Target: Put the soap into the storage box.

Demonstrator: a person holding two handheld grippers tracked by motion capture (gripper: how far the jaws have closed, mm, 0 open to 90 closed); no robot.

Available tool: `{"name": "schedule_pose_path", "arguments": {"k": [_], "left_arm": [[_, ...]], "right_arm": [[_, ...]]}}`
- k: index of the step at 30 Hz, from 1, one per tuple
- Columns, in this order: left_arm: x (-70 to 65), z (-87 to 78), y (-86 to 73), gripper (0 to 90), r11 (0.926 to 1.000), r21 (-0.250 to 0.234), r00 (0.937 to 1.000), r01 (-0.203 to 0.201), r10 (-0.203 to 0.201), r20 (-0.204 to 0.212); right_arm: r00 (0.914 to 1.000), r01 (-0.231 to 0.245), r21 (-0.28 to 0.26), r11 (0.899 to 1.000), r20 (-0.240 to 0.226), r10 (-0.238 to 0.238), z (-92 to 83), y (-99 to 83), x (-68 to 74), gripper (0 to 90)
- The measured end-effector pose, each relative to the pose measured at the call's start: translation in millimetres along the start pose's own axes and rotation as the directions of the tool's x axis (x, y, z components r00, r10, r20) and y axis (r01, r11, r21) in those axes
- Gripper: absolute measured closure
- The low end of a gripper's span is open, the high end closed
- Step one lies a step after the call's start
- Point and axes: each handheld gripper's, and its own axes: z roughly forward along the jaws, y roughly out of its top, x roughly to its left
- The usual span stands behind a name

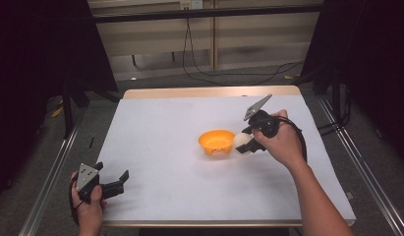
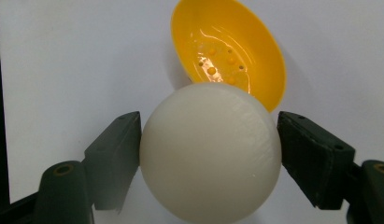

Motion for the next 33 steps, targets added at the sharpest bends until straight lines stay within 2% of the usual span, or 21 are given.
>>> {"name": "schedule_pose_path", "arguments": {"k": [3,19,33], "left_arm": [[0.1,0.0,0.0,0.0,1.0,0.0,1.0,-0.002,0.002,0.0],[0.0,0.1,0.0,0.0,1.0,-0.003,1.0,0.003,-0.003,0.002],[0.3,0.3,0.0,0.0,1.0,-0.004,0.9999,0.008,-0.008,0.006]], "right_arm": [[0.9999,0.011,-0.005,1.0,0.004,-0.011,0.3,3.5,-1.2,23.5],[0.9998,0.011,0.001,1.0,-0.019,-0.011,6.9,22.3,-5.1,23.6],[0.9996,0.019,0.004,1.0,-0.021,-0.019,15.5,38.0,-8.2,23.6]]}}
